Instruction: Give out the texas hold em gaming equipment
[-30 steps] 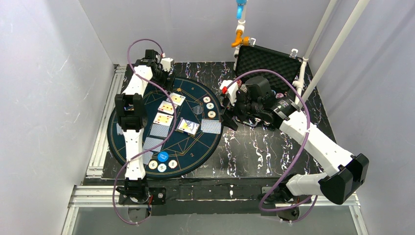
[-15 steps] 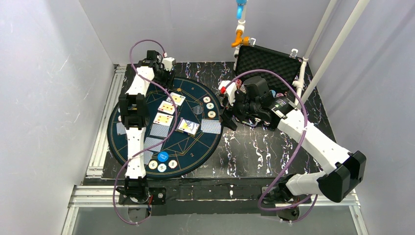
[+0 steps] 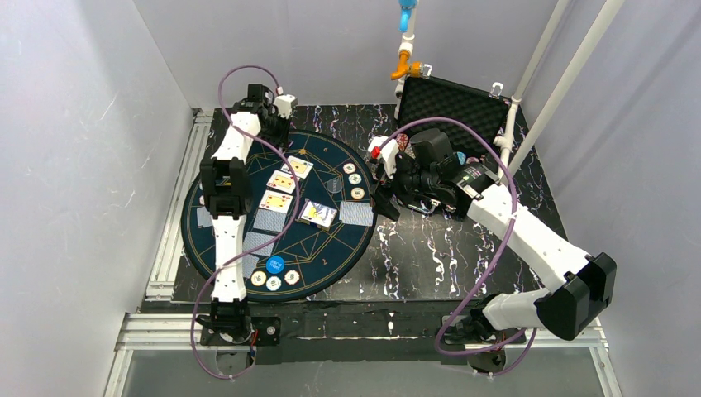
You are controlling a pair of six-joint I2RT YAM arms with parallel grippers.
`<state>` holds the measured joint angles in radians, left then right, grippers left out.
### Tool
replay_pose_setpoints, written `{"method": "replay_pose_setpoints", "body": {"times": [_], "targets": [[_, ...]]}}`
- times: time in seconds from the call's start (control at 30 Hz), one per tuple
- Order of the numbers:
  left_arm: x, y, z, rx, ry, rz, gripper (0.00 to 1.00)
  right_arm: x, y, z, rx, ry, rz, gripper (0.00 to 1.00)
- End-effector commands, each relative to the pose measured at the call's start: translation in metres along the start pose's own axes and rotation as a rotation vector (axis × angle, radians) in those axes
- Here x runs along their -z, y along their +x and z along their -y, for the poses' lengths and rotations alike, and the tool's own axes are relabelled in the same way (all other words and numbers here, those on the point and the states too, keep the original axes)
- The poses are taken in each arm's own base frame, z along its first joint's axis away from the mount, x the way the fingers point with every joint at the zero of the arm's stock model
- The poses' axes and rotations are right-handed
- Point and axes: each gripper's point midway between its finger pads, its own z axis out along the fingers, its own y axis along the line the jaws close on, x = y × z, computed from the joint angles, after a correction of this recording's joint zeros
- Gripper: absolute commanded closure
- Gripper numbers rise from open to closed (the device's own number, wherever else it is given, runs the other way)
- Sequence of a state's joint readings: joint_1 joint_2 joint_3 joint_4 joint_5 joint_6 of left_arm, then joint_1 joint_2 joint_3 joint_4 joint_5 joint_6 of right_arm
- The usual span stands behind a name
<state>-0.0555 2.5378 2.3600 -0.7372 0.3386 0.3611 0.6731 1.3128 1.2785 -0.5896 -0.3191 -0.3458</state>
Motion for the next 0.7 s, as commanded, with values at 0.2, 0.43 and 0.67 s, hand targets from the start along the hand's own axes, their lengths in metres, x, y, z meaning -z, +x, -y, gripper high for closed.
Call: {"method": "replay_pose_setpoints", "body": {"times": [0.2,0.43,0.67], "targets": [[0.175,-0.03,0.068,-0.134,0.097,0.133,1.0,0.011,-0.005,-0.006,0.019,-0.005,0.051,0.02],[0.223,0.03,0.069,0.128,0.162,0.073,1.0,0.017,-0.005,-0.007,0.029,0.002,0.059,0.02],[0.23,0.107,0.036,0.255,0.084,-0.033,1.0,0.018,-0.003,-0.01,0.034,-0.007,0.06,0.02]]}}
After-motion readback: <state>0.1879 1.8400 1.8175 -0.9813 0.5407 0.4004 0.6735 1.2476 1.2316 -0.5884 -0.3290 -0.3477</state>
